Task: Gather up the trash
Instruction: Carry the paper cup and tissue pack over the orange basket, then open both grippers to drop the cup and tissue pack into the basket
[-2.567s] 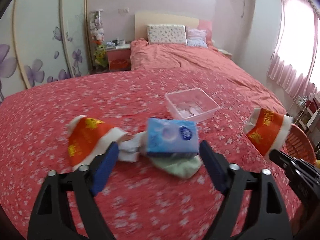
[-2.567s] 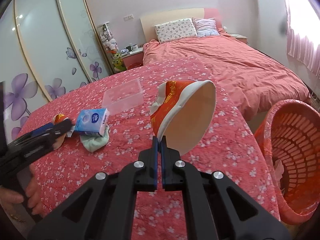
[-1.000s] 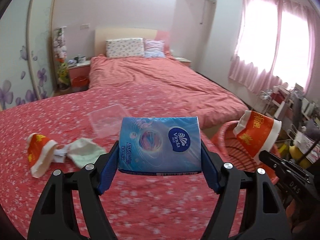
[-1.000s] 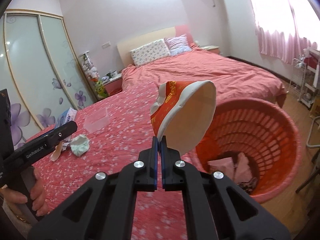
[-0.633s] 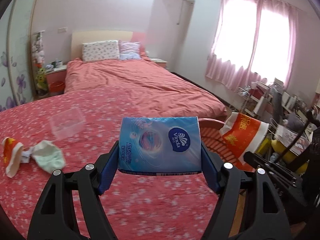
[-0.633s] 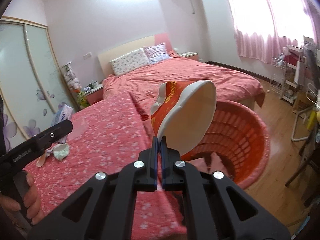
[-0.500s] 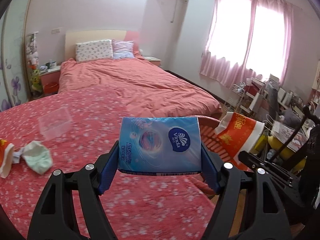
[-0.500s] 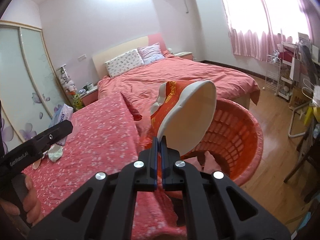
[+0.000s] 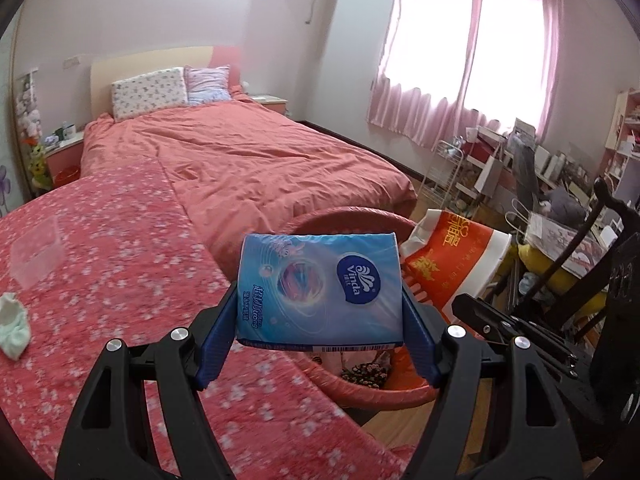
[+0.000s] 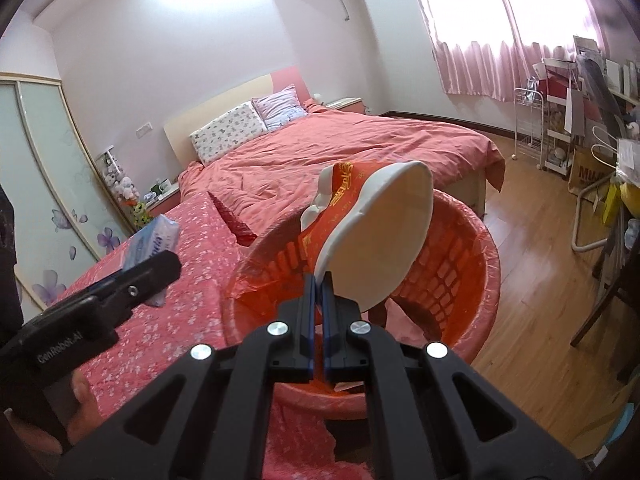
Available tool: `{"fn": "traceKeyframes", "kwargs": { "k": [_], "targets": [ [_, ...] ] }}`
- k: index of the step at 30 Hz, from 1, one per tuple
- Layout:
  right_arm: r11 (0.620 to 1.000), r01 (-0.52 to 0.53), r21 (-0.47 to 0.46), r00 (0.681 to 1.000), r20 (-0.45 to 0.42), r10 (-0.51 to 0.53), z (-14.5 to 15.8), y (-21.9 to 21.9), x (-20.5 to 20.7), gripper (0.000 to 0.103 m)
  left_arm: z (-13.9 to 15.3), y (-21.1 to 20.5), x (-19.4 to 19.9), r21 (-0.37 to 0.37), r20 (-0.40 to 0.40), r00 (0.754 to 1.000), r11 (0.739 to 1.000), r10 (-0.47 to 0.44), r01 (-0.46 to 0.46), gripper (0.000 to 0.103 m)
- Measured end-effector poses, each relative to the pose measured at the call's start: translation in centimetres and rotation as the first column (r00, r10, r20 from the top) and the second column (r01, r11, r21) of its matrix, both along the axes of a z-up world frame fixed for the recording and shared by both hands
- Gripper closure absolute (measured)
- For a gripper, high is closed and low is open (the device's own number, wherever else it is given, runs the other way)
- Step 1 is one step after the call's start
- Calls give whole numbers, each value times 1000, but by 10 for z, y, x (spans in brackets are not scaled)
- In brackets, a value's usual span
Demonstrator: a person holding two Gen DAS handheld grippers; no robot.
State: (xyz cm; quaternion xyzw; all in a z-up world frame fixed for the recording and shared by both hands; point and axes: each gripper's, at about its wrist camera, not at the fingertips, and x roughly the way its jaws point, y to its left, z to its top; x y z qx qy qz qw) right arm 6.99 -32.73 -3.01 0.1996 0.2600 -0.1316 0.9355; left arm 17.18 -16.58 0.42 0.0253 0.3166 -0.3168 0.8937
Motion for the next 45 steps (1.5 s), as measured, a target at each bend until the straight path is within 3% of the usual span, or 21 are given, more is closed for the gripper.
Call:
{"fn": "traceKeyframes", "kwargs": {
  "k": [10,24,29,32,36,45],
  "targets": [
    [999,15,33,1000,9,-16,-11,-18,6,99,-13,-27,8,37,-13,999,998,-46,46,30],
    [997,7,78,1000,8,-7,-20,-32,14,98,-28,-40,14,91,-57,998,995,-37,42,28],
    [996,35,83,999,13,-36,-20,-37,11,78,-30,-38,16,98,-71,997,995,-27,34,22],
    [997,45,64,999,11,-46,-17,-35,8,72,-29,-31,17,101,-66,998,995,1,5,21],
    [999,45,24,999,28,-45,-10,-26,2,50,-23,-11,18,111,-34,998,993,49,-45,21],
    [997,-76,-31,992,96,78,19,27,3,22,-8,67,7,159,55,981,968,185,-192,19]
  ]
}}
